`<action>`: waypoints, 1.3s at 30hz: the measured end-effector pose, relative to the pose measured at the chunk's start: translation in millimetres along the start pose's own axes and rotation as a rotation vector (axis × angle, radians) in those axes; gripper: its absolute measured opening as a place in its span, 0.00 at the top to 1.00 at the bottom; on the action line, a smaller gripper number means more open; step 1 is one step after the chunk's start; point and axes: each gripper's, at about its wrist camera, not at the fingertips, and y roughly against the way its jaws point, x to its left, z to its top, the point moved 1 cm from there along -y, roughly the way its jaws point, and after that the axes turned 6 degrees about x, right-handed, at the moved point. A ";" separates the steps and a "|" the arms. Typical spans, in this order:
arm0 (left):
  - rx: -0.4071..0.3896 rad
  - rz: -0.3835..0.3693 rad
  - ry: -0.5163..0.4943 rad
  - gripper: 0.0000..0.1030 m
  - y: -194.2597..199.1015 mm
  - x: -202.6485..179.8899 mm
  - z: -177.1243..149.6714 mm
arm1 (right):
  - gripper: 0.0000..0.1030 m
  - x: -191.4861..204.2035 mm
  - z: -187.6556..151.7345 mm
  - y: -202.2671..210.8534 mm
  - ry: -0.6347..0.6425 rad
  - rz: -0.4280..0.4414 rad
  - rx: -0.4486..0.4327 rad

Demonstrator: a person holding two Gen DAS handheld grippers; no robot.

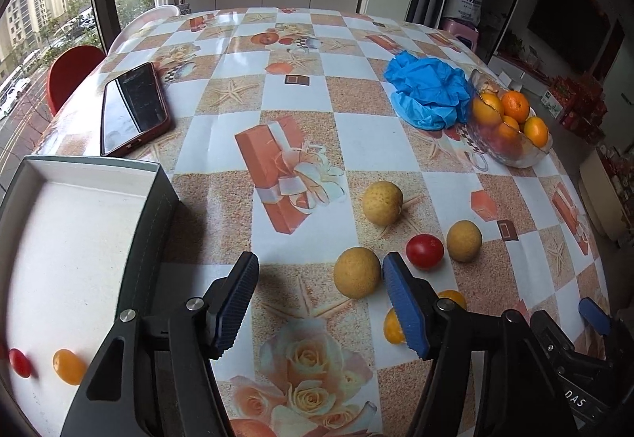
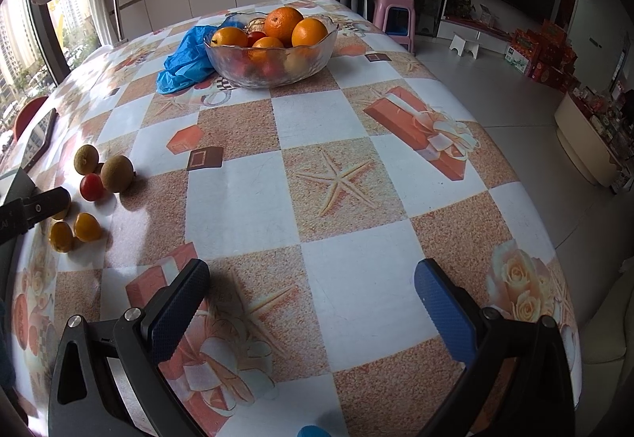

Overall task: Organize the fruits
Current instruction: 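Move the left gripper to a brown round fruit while the right approaches a yellow cherry tomato, then grasp the brown round fruit with the left gripper while the right grasps the yellow cherry tomato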

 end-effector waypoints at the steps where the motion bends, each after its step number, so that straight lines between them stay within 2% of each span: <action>1: 0.008 0.002 -0.023 0.34 -2.3 -5.5 -1.2 | 0.00 0.1 -0.3 0.1 0.003 0.003 0.001; 6: -0.020 0.078 -0.111 0.35 -7.8 -26.8 -5.3 | 0.00 4.2 0.5 5.8 0.042 0.035 -0.003; 7: -0.023 0.071 -0.108 0.39 -8.1 -26.7 -4.9 | 0.00 6.5 1.8 8.7 0.055 0.052 -0.012; 8: -0.031 0.064 -0.104 0.50 -6.9 -25.5 -4.2 | 0.00 10.0 3.7 11.7 0.070 0.071 -0.024; 9: -0.036 0.049 -0.101 0.56 -5.7 -24.4 -3.1 | 0.00 14.3 5.7 14.2 0.087 0.088 -0.035; 10: -0.034 0.034 -0.095 0.69 -5.1 -22.9 -1.7 | 0.01 19.8 7.7 15.9 0.106 0.104 -0.040; 11: -0.034 0.029 -0.089 0.75 -4.5 -21.4 -0.6 | 0.01 26.2 9.4 16.7 0.128 0.123 -0.041; 15: -0.051 0.031 -0.055 0.75 -0.1 -10.3 -3.9 | 0.14 56.4 12.7 14.3 0.219 0.195 -0.028; 19: -0.074 0.004 0.021 0.75 14.1 8.5 -13.7 | 0.32 87.5 13.8 4.2 0.298 0.266 -0.001; 21: -0.096 -0.015 0.038 0.75 24.4 14.6 -20.6 | 0.33 99.2 15.9 2.2 0.322 0.258 -0.020; 23: -0.117 -0.020 0.038 0.75 34.9 18.2 -27.5 | 0.39 108.9 19.2 1.4 0.336 0.301 -0.019; 25: -0.135 -0.024 0.037 0.75 44.6 21.2 -34.0 | 0.50 119.1 19.7 1.1 0.359 0.307 -0.014; 27: -0.145 -0.041 0.047 0.75 52.6 25.3 -38.5 | 0.55 129.5 16.4 0.4 0.394 0.286 -0.021; 30: -0.164 -0.049 0.052 0.75 64.8 29.3 -45.3 | 0.82 138.7 10.3 3.4 0.437 0.268 -0.044; 36: -0.218 -0.057 0.072 0.75 91.2 42.5 -57.8 | 0.82 136.8 12.9 3.4 0.419 0.289 -0.025; 39: -0.252 -0.035 0.079 0.75 104.7 54.5 -64.5 | 0.80 139.6 14.2 3.6 0.430 0.291 -0.017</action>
